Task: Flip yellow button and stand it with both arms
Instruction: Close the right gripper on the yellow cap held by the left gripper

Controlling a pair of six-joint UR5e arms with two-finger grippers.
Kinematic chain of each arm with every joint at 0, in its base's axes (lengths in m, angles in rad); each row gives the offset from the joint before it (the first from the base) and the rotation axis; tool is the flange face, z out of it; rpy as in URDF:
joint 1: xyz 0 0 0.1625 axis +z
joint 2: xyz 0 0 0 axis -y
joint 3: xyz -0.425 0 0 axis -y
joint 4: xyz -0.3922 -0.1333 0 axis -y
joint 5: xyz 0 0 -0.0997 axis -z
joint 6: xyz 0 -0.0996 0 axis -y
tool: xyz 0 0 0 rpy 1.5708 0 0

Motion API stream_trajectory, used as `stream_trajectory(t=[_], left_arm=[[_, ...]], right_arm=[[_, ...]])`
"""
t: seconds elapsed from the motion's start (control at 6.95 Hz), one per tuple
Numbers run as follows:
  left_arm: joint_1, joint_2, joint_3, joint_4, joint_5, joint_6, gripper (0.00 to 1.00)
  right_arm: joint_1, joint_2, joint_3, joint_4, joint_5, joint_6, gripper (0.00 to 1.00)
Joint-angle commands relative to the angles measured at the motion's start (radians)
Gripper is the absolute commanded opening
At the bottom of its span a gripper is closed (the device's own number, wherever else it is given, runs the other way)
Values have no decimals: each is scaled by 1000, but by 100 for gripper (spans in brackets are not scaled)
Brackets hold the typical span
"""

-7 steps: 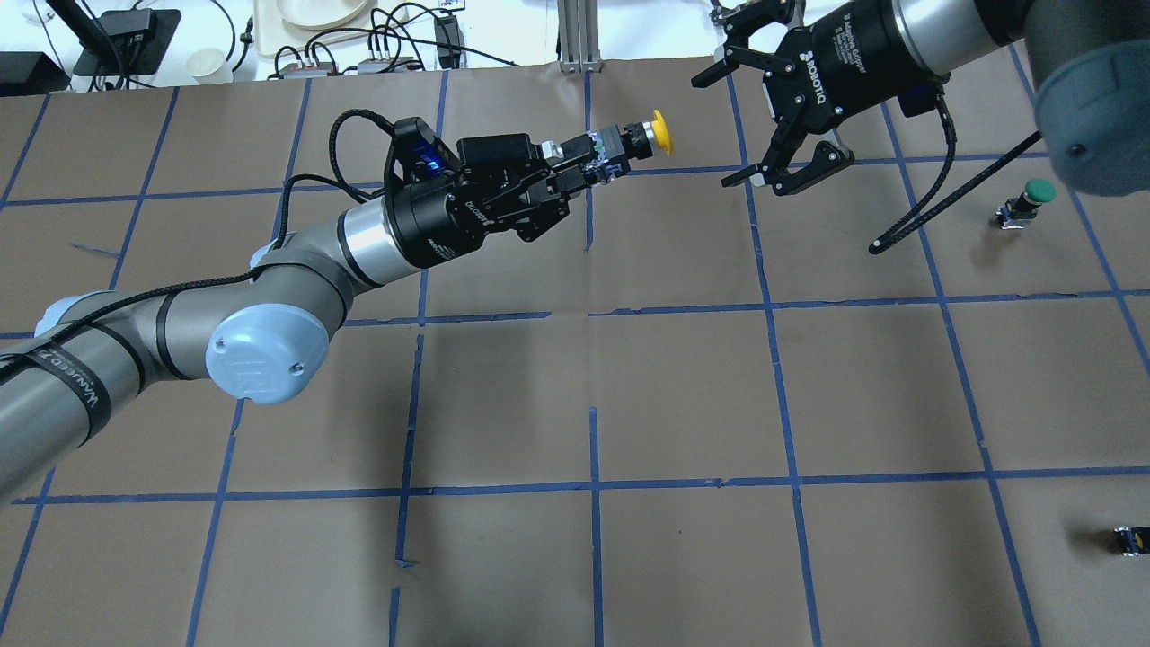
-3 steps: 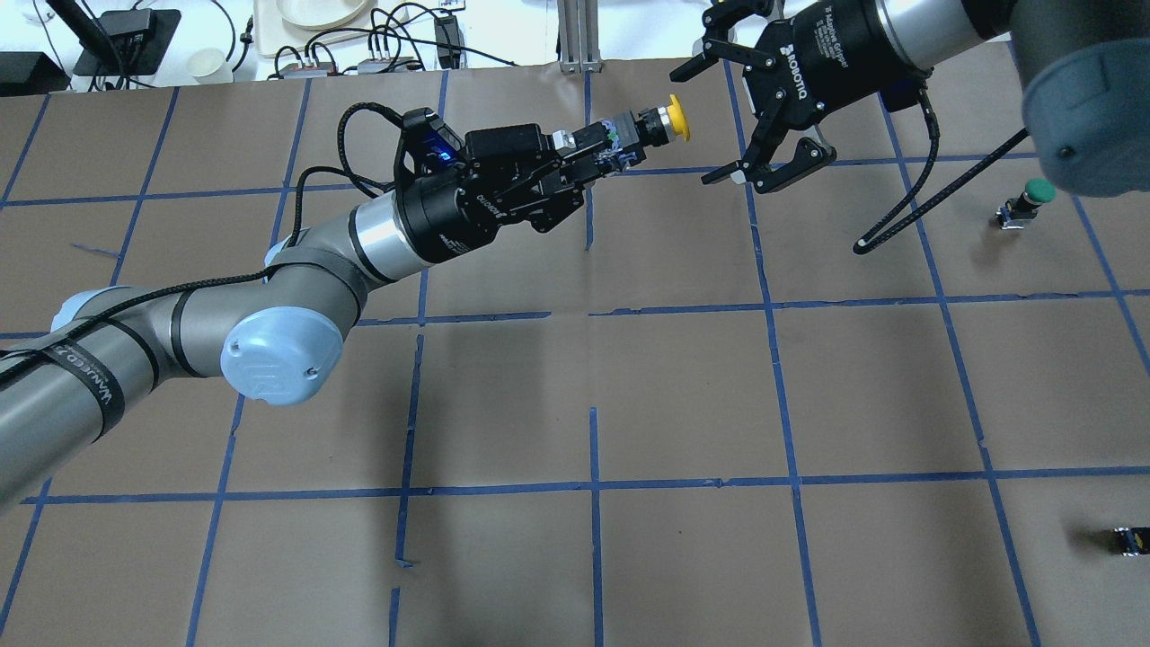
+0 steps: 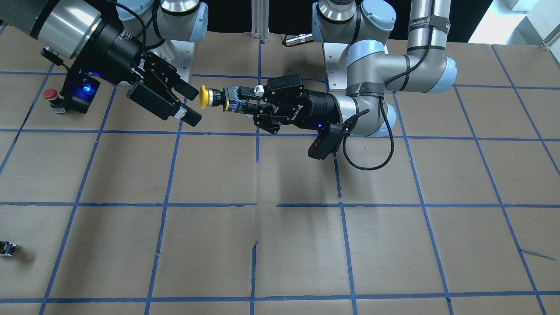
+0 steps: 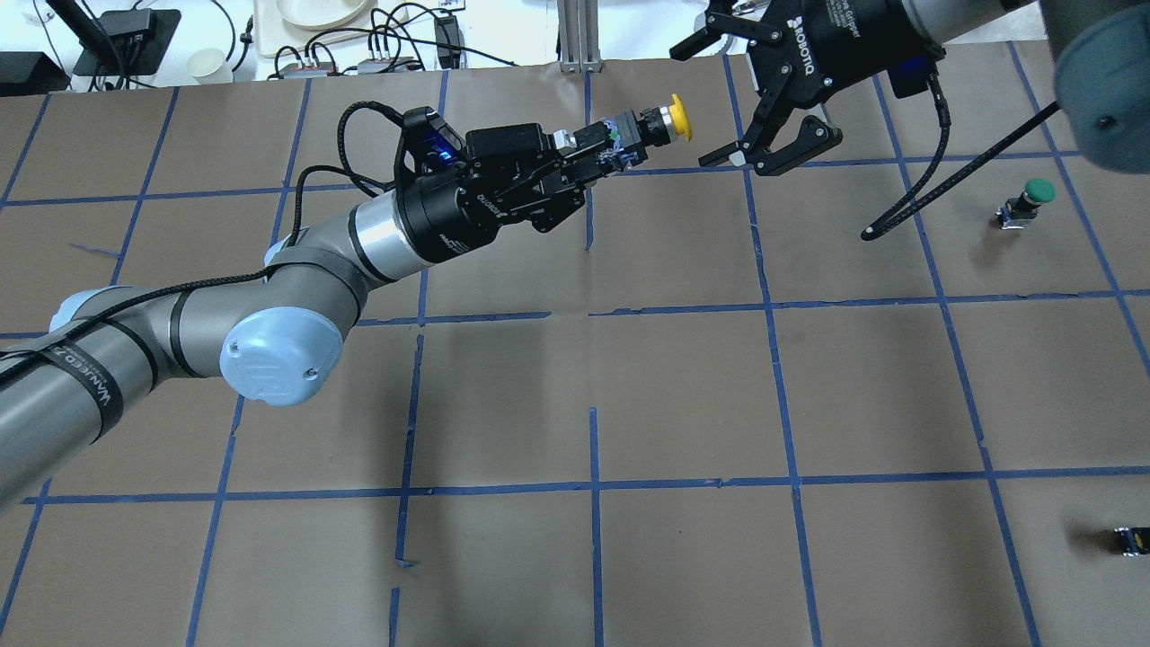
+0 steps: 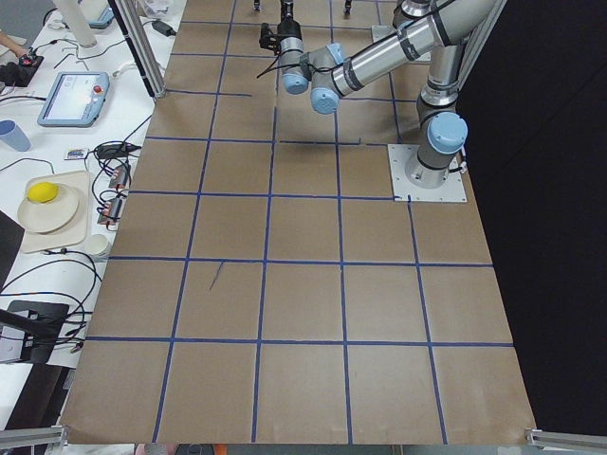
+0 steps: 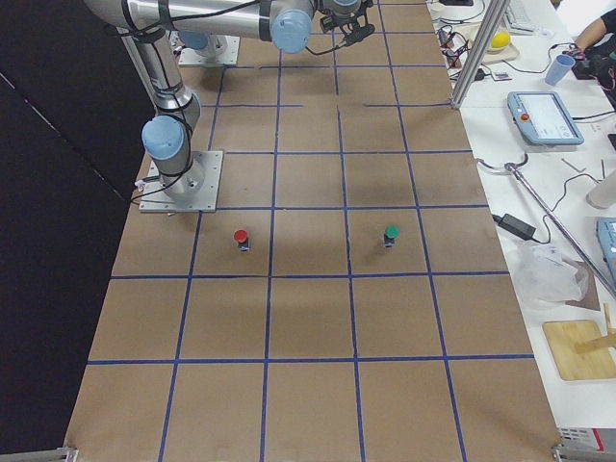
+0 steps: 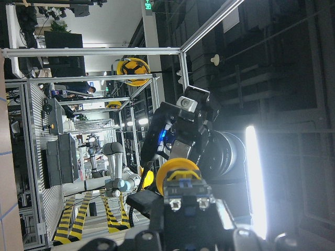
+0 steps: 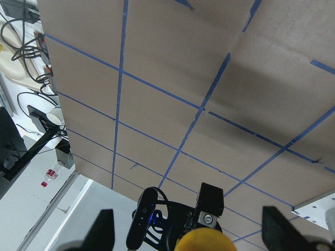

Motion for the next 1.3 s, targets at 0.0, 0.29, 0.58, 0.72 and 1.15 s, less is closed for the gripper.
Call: stream_trajectory(t=[0.0, 0.29, 0.58, 0.72, 1.15], left_arm=[[0, 2, 0, 0, 2, 0, 3], [-2, 0, 0, 0, 8, 0, 3], [-2, 5, 0, 0, 6, 0, 4], [-2, 6, 0, 0, 6, -2, 4], [-2, 8, 0, 1, 8, -2, 5]], right_arm=[[7, -13, -1, 19, 3, 1, 94], [7, -15, 6, 19, 32, 3, 94], [7, -7, 11, 19, 31, 3, 89], [7, -9, 11, 19, 31, 3, 84], [7, -17, 12, 20, 34, 1, 63]])
